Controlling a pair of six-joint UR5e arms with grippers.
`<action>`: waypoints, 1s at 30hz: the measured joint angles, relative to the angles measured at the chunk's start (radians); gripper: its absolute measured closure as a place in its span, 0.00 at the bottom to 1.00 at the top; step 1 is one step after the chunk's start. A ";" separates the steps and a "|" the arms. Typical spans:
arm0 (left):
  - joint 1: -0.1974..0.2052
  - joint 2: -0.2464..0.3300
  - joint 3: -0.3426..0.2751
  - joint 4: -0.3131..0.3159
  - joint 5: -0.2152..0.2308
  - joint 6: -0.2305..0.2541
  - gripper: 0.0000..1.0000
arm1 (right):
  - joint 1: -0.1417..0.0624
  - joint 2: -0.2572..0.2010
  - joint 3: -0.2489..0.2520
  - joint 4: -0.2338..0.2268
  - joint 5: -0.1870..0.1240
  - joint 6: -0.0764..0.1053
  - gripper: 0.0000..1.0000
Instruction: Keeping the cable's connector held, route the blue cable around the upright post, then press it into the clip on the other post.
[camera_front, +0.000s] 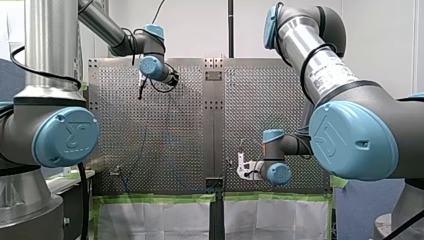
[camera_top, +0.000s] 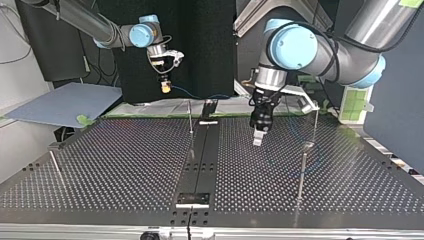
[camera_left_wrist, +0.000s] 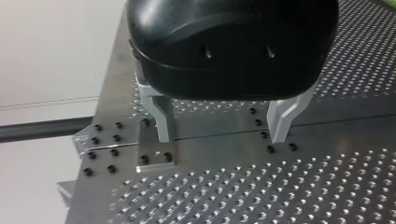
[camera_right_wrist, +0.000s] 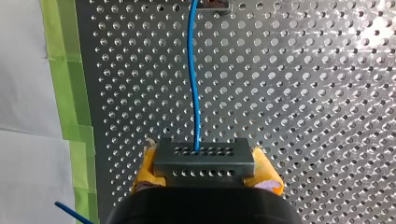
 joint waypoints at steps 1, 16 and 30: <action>-0.003 -0.004 0.000 0.002 -0.008 0.008 0.00 | 0.000 0.000 0.000 0.000 0.000 0.000 1.00; -0.005 -0.018 0.003 0.101 -0.133 0.133 0.00 | 0.003 0.000 0.000 0.000 0.000 -0.001 1.00; -0.040 -0.102 0.028 0.150 -0.239 0.239 0.00 | 0.005 0.000 0.000 0.000 0.000 -0.002 1.00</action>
